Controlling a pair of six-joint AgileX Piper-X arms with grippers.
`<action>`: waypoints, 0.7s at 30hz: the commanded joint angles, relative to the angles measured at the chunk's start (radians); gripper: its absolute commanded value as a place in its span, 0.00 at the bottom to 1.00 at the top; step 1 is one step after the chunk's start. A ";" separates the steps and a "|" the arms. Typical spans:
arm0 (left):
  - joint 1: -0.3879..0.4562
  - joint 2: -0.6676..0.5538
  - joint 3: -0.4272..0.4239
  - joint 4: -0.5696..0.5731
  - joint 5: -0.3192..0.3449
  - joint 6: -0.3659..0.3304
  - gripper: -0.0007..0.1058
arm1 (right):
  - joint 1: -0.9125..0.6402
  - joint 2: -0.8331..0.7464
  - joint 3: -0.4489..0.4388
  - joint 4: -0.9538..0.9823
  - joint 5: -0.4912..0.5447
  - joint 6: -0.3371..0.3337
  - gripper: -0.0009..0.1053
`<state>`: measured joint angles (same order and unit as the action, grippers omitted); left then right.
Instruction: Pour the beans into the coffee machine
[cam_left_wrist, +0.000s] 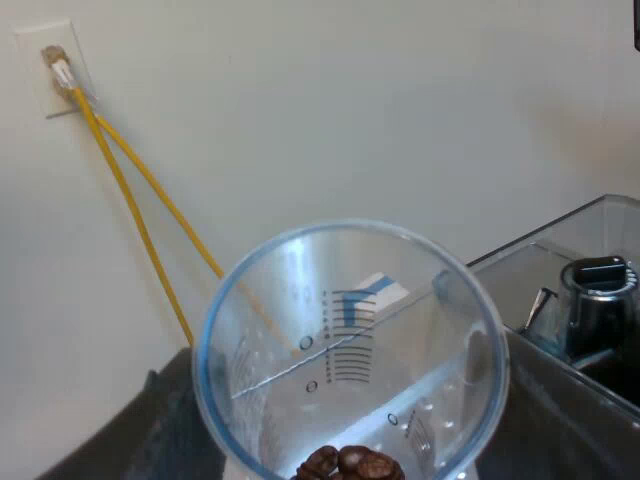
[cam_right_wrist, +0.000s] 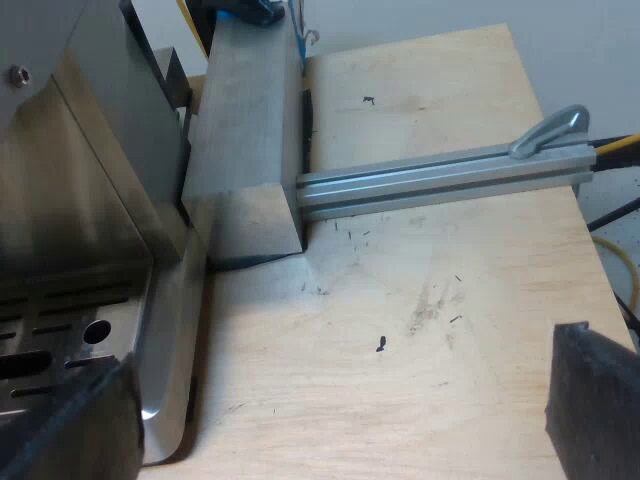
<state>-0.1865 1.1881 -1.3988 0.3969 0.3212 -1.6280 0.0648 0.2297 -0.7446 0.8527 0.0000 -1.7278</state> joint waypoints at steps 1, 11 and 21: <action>-0.004 0.011 -0.021 -0.002 -0.010 -0.001 0.21 | -0.001 -0.004 -0.010 -0.003 -0.005 -0.002 0.78; -0.004 0.054 -0.041 0.024 -0.019 0.088 0.21 | -0.001 -0.004 -0.010 -0.003 -0.005 -0.002 0.78; -0.016 0.121 -0.142 0.048 -0.019 0.106 0.21 | -0.001 -0.004 -0.010 -0.003 -0.005 -0.002 0.78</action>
<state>-0.1935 1.3140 -1.5210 0.4572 0.3063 -1.5281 0.0648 0.2297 -0.7446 0.8545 0.0000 -1.7278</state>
